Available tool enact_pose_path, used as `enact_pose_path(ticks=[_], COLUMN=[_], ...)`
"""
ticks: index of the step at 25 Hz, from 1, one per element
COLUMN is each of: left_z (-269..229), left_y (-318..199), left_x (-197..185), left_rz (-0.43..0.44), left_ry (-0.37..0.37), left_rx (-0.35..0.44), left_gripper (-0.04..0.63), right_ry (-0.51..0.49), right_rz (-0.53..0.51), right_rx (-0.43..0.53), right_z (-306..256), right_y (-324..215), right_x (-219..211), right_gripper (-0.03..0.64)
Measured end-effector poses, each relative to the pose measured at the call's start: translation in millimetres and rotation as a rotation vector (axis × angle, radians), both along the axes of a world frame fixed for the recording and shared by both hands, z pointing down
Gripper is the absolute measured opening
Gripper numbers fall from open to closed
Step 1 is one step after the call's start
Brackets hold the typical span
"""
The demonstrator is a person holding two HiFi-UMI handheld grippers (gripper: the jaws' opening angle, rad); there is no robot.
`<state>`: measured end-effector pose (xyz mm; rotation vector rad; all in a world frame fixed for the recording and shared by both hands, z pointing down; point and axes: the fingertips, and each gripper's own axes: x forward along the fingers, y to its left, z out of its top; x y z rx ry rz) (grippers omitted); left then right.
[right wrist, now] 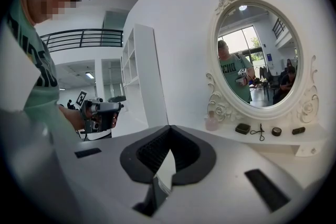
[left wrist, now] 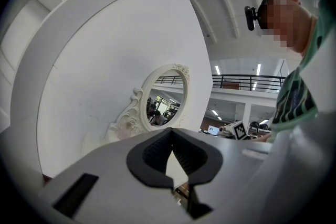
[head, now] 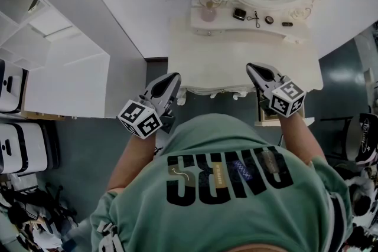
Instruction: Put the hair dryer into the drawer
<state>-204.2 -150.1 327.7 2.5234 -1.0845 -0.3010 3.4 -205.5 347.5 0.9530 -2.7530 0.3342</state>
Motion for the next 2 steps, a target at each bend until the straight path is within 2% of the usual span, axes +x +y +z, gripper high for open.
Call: enact_pose_path(ticks=[2], left_z=[-0.3], left_y=[1.1], left_x=[0.6], left_rz=[0.002], left_ry=[0.001], left_rx=[0.0], left_gripper=[0.009], right_ry=[0.003], right_rz=[-0.004], right_rx=[0.001], right_z=[-0.1], right_y=[1.5], right_x=[-0.1], right_gripper=[-0.008])
